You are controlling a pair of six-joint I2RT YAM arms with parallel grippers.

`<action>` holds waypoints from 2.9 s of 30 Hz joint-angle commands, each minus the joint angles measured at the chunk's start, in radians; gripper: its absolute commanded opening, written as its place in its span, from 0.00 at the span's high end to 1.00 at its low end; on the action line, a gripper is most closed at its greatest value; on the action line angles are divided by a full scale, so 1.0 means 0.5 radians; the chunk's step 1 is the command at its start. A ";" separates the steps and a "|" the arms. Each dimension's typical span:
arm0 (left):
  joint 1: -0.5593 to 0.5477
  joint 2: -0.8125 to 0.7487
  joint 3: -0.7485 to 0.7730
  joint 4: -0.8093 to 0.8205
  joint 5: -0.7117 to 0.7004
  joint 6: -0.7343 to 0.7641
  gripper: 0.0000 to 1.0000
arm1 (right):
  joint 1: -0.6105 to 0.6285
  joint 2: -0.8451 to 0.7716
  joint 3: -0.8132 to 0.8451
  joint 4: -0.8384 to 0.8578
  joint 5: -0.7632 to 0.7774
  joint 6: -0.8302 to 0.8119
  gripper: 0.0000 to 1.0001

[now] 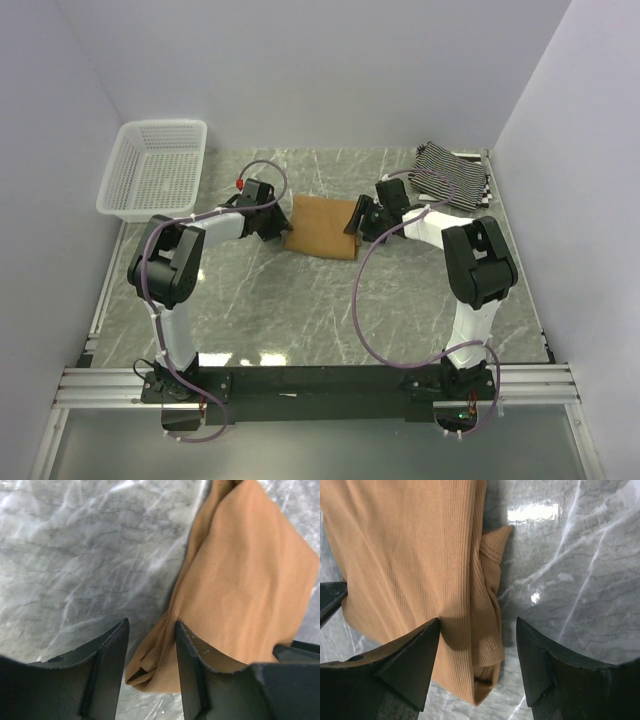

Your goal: Fold and stack the tank tops

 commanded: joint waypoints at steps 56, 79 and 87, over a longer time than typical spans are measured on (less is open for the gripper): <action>-0.045 -0.702 -0.216 -0.191 0.080 0.163 0.50 | -0.006 0.863 2.265 -1.238 1.842 -1.570 1.00; -0.051 -0.555 -0.194 -0.145 0.215 0.163 0.51 | -0.147 0.802 2.403 -1.029 1.845 -1.868 1.00; -0.063 -0.515 -0.188 -0.154 0.218 0.169 0.52 | -0.190 0.719 2.409 -1.008 1.854 -1.886 1.00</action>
